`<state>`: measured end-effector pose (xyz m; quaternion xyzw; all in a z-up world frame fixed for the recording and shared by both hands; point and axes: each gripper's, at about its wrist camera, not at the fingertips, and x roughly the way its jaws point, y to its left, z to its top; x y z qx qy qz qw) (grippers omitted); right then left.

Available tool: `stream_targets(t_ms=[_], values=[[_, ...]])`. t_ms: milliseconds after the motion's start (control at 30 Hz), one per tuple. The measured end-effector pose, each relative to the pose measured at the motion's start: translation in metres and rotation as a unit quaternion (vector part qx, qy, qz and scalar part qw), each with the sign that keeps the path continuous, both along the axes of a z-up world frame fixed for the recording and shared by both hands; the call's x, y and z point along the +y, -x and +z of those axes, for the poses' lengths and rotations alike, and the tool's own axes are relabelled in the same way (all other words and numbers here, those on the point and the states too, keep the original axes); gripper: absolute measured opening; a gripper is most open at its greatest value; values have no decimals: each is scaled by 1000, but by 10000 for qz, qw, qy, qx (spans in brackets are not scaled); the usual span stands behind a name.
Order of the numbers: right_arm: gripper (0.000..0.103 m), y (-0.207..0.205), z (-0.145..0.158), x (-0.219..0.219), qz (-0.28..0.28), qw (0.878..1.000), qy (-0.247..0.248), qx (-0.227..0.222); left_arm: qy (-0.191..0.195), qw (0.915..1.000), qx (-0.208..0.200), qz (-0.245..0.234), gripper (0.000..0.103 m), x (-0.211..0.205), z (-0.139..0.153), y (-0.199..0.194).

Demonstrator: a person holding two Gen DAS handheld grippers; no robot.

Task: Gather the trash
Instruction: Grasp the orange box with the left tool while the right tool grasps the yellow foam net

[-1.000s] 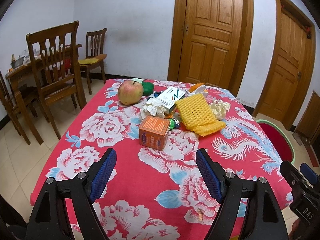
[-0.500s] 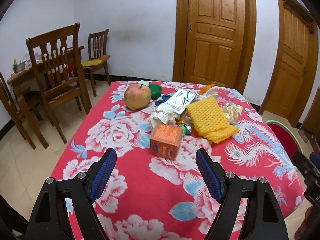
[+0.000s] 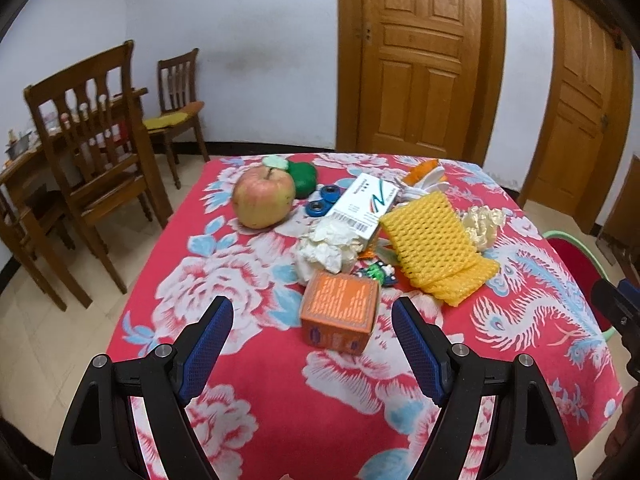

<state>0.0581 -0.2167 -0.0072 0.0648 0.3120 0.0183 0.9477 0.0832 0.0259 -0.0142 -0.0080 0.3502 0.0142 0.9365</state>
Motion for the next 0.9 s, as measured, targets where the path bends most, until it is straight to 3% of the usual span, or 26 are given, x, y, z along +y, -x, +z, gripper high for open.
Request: stream_targets(t_ms=[200, 533, 667, 767, 833, 900], values=[[102, -9, -6, 0, -67, 9997, -151, 164, -5, 9997, 131, -205, 82, -2, -7, -16], [102, -31, -18, 12, -310, 9981, 68, 522, -150, 9971, 358, -649, 82, -7, -31, -36], [102, -45, -26, 21, -349, 9968, 132, 701, -26, 9965, 406, -730, 80, -2, -35, -39], [102, -56, -33, 30, -296, 9961, 175, 817, 140, 9947, 516, -878, 71, 0, -39, -40], [102, -62, -35, 36, -235, 9958, 161, 864, 334, 9924, 601, -1021, 58, 1, -43, -40], [102, -69, -38, 43, -139, 9956, 125, 916, 462, 9906, 622, -1129, 54, 2, -45, -39]])
